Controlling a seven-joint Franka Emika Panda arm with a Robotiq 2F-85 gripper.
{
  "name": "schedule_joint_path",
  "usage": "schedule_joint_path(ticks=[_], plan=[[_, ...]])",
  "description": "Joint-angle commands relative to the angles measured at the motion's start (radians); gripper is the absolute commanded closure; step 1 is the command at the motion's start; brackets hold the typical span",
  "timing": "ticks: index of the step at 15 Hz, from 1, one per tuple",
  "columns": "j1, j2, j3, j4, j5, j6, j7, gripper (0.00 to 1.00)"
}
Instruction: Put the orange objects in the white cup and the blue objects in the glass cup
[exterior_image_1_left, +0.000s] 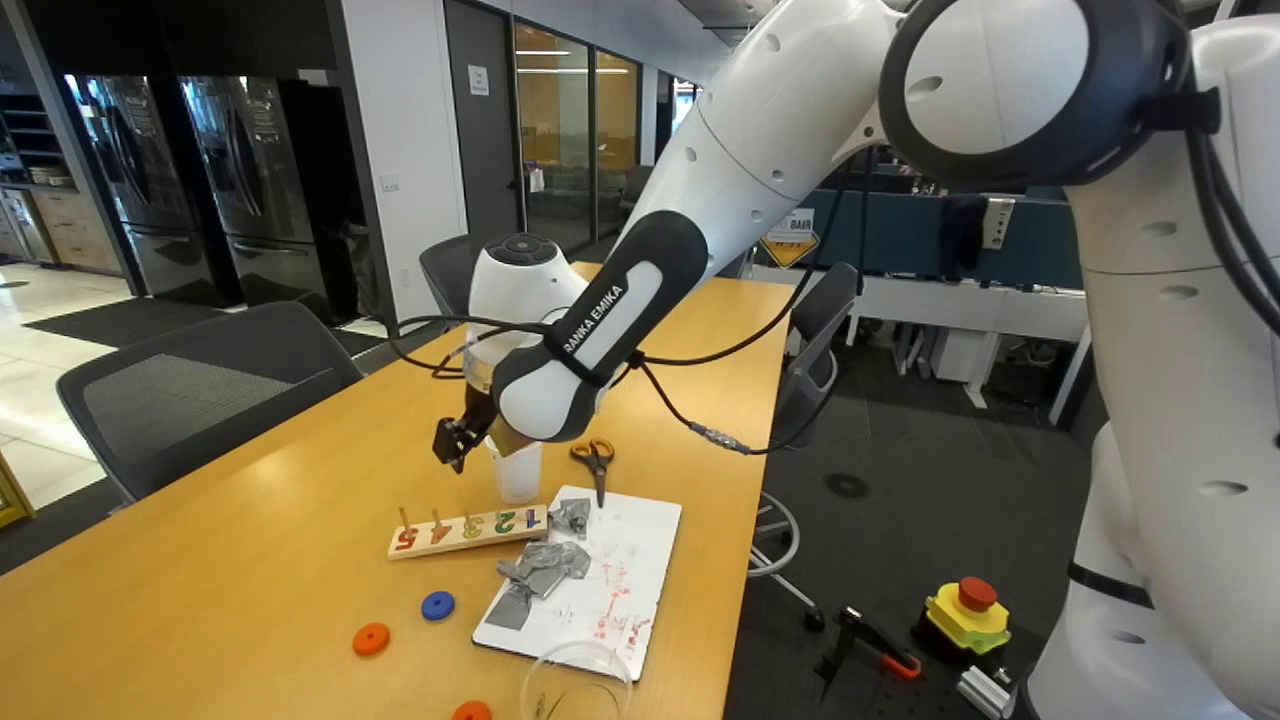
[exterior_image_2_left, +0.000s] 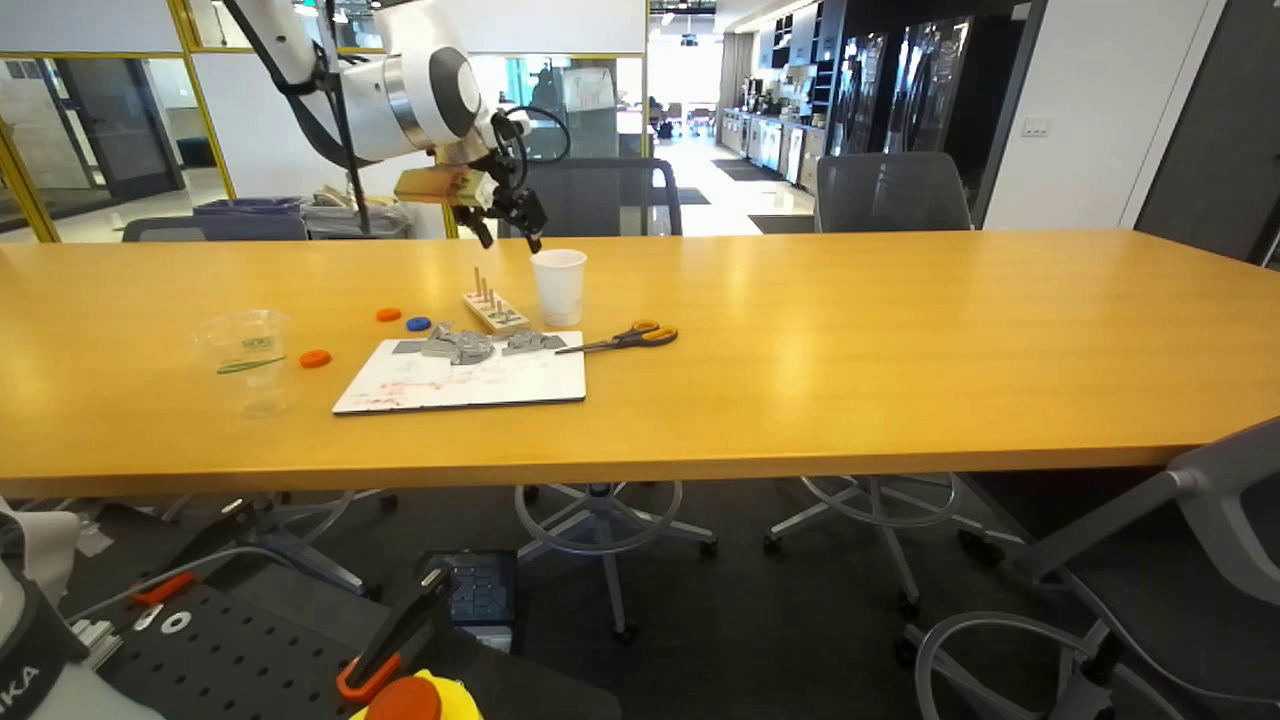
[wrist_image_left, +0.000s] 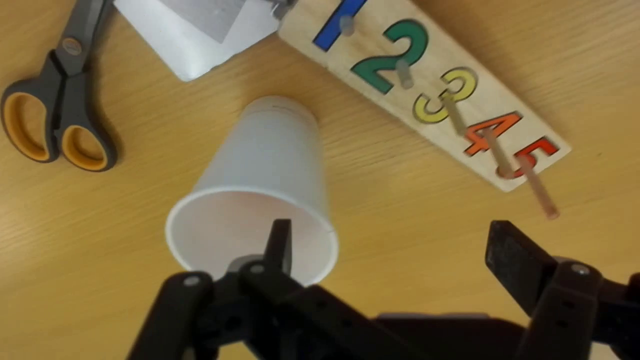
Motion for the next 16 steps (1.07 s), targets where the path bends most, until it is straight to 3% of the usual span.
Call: schedule_joint_path(ticks=[1, 6, 16], plan=[[0.026, -0.025, 0.065, 0.008, 0.001, -0.112, -0.122, 0.0], [0.03, 0.006, 0.179, 0.037, 0.01, -0.193, -0.267, 0.0], [0.015, 0.156, 0.206, 0.136, 0.017, -0.275, -0.41, 0.0]])
